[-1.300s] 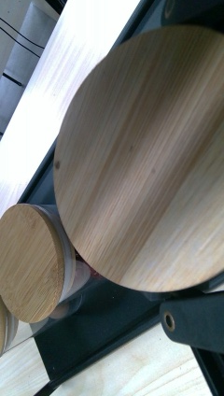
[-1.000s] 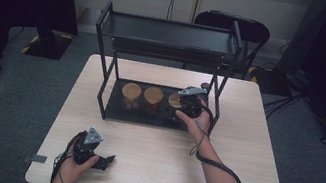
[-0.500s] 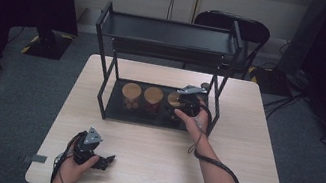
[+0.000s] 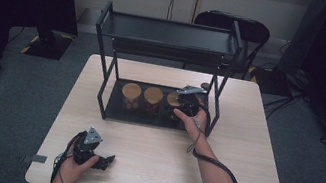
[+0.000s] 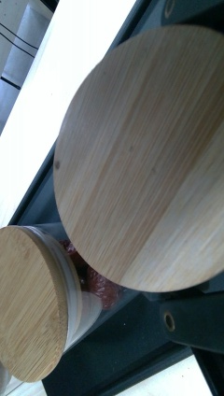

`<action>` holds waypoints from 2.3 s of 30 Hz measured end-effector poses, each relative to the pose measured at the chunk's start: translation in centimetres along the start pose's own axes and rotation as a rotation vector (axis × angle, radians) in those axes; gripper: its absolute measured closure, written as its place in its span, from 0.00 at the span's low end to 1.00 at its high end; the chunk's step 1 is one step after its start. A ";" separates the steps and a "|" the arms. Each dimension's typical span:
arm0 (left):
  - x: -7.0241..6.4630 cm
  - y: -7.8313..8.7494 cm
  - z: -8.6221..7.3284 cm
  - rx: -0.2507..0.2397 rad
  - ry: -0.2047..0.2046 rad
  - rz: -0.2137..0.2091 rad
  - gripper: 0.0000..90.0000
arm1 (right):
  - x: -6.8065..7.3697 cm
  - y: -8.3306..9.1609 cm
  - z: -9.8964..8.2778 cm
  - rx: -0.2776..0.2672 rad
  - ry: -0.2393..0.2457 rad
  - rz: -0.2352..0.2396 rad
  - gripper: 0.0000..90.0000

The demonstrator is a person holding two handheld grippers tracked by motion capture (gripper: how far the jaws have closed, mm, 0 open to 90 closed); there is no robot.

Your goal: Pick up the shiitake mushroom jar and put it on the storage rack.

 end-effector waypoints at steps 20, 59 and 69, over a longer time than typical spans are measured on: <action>0.0 0.0 0.0 0.000 -0.001 0.000 0.00 | -0.5 -0.3 -0.2 -0.012 -0.013 -0.007 0.28; 0.0 0.0 0.0 0.001 -0.001 0.000 0.00 | -1.2 0.4 -0.6 0.020 -0.038 -0.043 0.02; 0.0 0.0 0.0 0.001 -0.001 0.000 0.00 | -0.9 2.5 -0.6 0.003 -0.112 -0.048 0.02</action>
Point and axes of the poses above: each handheld gripper's, and its own axes: y roughly backward along the jaws, z roughly out of its top, x roughly to its left, the point moved 9 cm from there along -y, roughly forward along the jaws, and after that the axes turned 9 degrees about y, right-handed, at the moved point
